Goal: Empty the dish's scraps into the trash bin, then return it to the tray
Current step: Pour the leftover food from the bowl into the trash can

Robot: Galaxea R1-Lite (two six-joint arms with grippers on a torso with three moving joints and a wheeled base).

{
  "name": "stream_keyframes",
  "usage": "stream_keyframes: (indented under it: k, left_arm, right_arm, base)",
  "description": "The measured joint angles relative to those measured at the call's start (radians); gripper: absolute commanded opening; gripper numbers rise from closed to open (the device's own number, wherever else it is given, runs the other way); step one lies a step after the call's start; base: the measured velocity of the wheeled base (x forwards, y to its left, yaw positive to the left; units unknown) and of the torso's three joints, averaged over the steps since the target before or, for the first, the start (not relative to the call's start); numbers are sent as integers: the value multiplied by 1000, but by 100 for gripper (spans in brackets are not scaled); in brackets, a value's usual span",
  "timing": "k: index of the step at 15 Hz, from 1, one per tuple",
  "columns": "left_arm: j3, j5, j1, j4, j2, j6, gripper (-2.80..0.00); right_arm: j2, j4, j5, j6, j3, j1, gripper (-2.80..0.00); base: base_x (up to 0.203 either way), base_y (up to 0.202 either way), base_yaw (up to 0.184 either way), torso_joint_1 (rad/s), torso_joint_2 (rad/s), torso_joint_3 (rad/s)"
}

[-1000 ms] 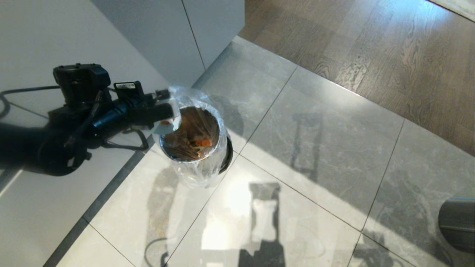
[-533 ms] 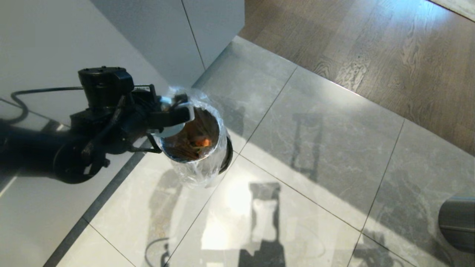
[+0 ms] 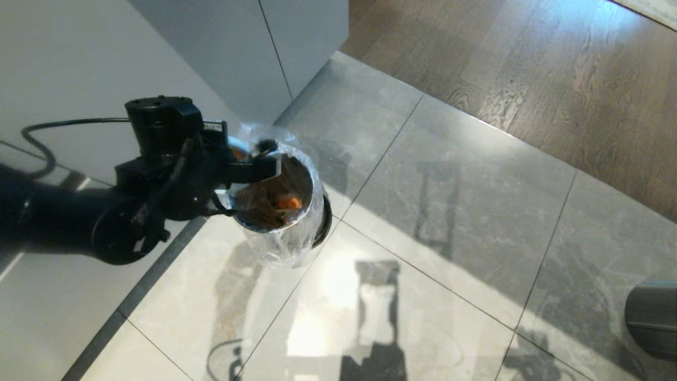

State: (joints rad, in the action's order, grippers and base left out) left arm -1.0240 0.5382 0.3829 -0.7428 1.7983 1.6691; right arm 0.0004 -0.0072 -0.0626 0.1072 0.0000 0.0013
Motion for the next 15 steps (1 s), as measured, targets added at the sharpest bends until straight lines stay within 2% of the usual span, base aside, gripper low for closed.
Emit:
stream_keyframes:
  k: [1,6,8,12,15]
  left_arm:
    - [-2,19,9,0,5,13,-280]
    - [-51,24,40,-22,43,97,-280]
    - [-63,25,52,-84,62,139,-280]
    - [-61,25,88,-267,86,288,-280]
    - [-22,25,126,-292,82,302,-280]
  right_arm:
    - [0,0,0,0,0,0,-280]
    - [0,0,0,0,0,0,-280]
    - [0,0,0,0,0,0,-280]
    - [0,0,0,-1,0,0,-280]
    - [0,0,0,-1,0,0,-280]
  base:
    - [0,0,0,0,0,0]
    - [0,0,0,0,0,0]
    - [0,0,0,0,0,0]
    - [0,0,0,0,0,0]
    - [0,0,0,0,0,0]
